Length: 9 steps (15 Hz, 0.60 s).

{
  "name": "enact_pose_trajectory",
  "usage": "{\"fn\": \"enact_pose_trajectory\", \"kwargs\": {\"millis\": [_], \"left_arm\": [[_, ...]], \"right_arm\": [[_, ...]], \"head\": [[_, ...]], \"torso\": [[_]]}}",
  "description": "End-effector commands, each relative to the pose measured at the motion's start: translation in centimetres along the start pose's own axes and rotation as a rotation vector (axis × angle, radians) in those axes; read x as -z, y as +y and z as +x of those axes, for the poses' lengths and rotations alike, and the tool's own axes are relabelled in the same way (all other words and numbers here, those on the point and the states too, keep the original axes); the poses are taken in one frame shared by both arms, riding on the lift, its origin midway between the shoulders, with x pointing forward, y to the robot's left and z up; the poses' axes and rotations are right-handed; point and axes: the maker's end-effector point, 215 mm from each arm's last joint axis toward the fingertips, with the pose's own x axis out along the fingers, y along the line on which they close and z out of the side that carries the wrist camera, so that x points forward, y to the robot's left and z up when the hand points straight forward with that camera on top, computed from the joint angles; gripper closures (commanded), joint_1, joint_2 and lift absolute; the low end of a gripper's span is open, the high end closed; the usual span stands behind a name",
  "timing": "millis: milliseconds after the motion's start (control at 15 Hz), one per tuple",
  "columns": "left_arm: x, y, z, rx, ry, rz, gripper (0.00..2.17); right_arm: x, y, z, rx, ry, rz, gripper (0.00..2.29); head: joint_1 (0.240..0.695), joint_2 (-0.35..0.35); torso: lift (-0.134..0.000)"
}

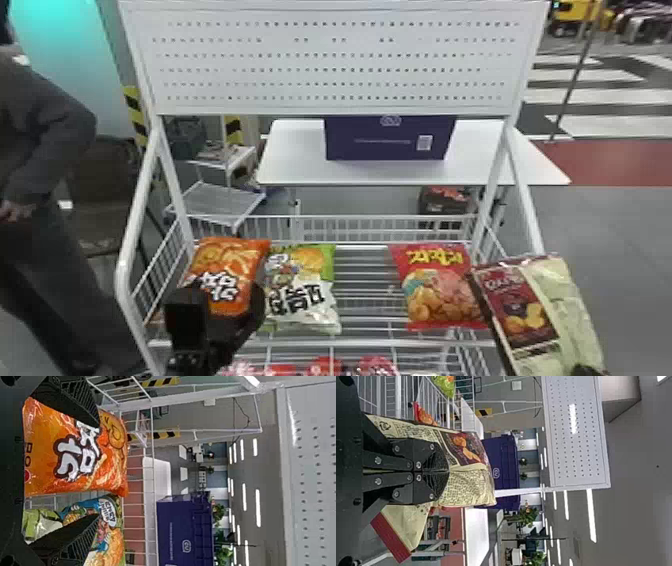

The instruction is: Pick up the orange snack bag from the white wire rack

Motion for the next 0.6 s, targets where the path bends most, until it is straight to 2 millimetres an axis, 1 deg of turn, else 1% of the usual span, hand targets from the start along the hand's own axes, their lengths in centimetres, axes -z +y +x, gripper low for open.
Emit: {"fn": "enact_pose_trajectory", "kwargs": {"millis": [0, 67, 200, 267, 333, 400, 467, 533], "left_arm": [[1.4, 0.5, 2.0, 0.001, 0.054, 0.022, 0.08], [2.2, 0.6, 2.4, 0.002, 0.080, 0.027, 0.08], [2.8, 1.3, 3.1, -0.005, 0.096, 0.028, 0.09], [3.1, 1.2, 3.2, 0.008, 0.105, 0.019, 0.25], [3.2, 1.0, 3.2, 0.019, 0.110, -0.001, 0.66], [3.1, 1.3, 3.2, 0.014, 0.108, -0.007, 1.39], [3.4, 1.7, 3.1, 0.001, 0.111, -0.006, 2.06], [4.0, 2.0, 2.9, 0.003, 0.132, -0.014, 2.15]], "right_arm": [[0.2, -0.2, 0.0, 0.003, 0.003, -0.003, 2.26], [0.2, -0.2, 0.0, 0.003, 0.003, -0.003, 2.26], [0.2, -0.3, 0.0, 0.003, 0.004, -0.005, 2.26], [0.2, -0.3, 0.0, 0.002, 0.004, -0.006, 2.26], [0.2, -0.3, 0.0, 0.002, 0.004, -0.006, 2.26], [0.2, -0.3, 0.0, 0.000, 0.005, -0.007, 2.26], [0.2, -0.2, 0.0, -0.001, 0.005, -0.005, 2.26], [0.2, -0.2, 0.0, -0.002, 0.005, -0.007, 2.26]], "head": [[0.499, 0.000], [0.499, 0.000], [0.499, 0.000], [0.499, 0.000], [0.499, 0.000], [0.499, 0.000], [0.499, 0.000], [0.499, 0.000]], "torso": [[0.000], [0.000], [0.000], [0.000], [0.000], [0.000], [0.000], [0.000]]}}
